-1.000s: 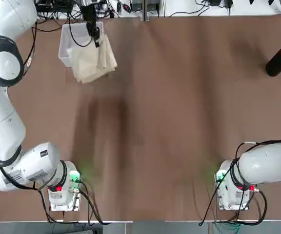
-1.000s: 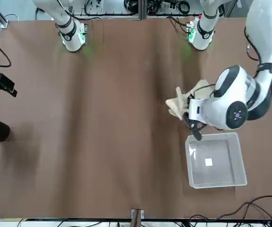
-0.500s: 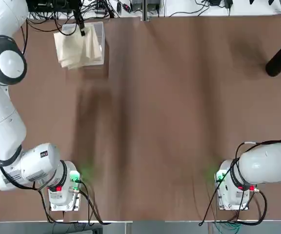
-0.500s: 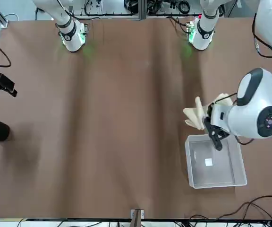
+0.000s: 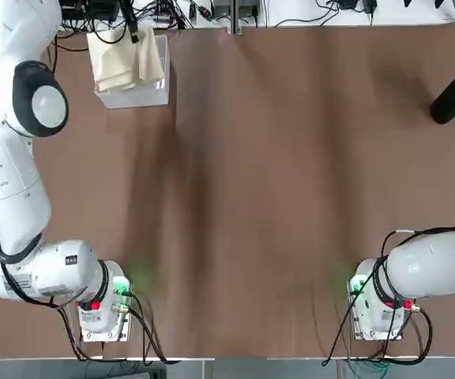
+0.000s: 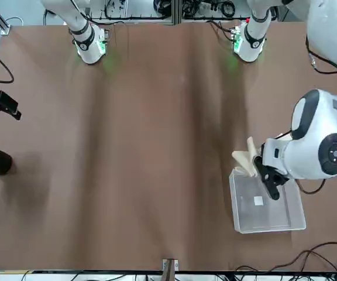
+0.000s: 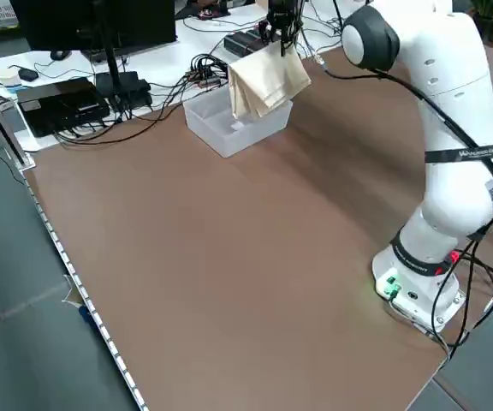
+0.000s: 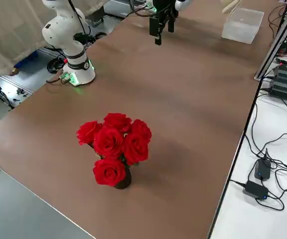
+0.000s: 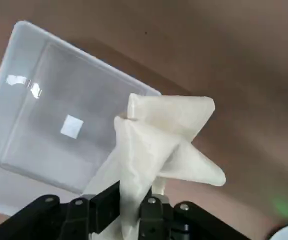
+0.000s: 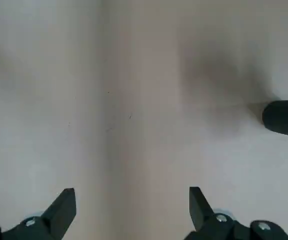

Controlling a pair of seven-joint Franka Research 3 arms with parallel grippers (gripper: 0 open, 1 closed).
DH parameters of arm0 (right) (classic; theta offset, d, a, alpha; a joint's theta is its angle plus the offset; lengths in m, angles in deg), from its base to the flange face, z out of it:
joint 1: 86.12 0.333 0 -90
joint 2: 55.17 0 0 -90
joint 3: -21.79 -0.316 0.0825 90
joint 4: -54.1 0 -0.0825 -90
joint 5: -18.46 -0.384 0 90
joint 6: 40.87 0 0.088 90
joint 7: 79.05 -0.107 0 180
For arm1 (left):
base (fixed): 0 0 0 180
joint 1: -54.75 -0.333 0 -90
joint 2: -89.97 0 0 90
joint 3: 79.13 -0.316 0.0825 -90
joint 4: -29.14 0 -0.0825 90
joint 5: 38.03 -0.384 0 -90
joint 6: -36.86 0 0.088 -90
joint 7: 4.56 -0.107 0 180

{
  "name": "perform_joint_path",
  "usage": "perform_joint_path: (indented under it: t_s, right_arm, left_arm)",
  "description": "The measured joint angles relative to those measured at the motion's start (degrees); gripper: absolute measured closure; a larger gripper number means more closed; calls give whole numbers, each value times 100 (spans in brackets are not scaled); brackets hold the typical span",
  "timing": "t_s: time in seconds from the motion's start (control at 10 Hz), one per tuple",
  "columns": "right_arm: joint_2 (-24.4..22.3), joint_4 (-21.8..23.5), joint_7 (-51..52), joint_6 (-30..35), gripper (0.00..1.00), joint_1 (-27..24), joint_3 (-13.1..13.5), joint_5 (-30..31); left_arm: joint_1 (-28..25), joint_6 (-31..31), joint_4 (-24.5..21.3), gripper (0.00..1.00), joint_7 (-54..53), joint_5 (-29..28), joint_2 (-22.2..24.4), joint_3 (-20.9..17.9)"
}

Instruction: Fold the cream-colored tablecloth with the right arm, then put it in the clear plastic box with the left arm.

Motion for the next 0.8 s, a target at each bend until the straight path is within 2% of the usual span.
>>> perform_joint_path:
  t_s: [0.5,0.8]
  right_arm:
    - [0,0,0,0,0,0,2,0]
    - [0,1,0,0,0,0,4,0]
  left_arm:
    - [-30,168,37,84,-666,-2,-315,-536]
    - [7,697,37,84,-746,-2,-575,-629]
